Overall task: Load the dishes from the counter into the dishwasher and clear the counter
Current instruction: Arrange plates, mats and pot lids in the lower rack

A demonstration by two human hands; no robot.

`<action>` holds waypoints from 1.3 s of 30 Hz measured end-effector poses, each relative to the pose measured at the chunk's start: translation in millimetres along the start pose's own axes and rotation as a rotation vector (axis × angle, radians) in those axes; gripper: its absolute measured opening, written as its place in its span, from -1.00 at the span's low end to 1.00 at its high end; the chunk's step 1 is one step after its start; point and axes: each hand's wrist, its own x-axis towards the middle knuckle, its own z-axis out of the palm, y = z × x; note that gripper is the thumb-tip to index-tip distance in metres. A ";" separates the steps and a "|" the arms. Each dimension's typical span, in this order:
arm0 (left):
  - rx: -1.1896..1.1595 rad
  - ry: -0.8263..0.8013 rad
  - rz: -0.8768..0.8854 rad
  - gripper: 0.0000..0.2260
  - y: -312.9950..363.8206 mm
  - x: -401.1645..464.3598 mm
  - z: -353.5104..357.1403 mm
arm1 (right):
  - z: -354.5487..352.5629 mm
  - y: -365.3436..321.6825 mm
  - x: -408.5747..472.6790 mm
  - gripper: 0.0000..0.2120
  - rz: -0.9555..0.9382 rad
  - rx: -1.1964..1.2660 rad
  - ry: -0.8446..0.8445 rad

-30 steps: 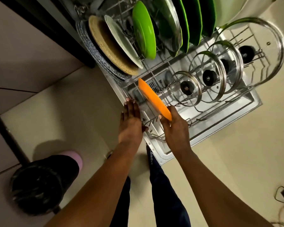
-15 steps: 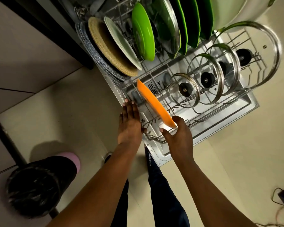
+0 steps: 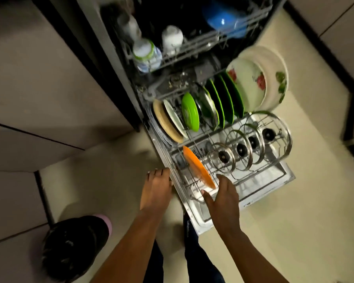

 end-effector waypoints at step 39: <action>-0.075 0.773 -0.708 -0.66 -427.4 -279.5 -408.0 | 23.5 -624.5 -88.8 -0.67 -1.351 0.067 -0.105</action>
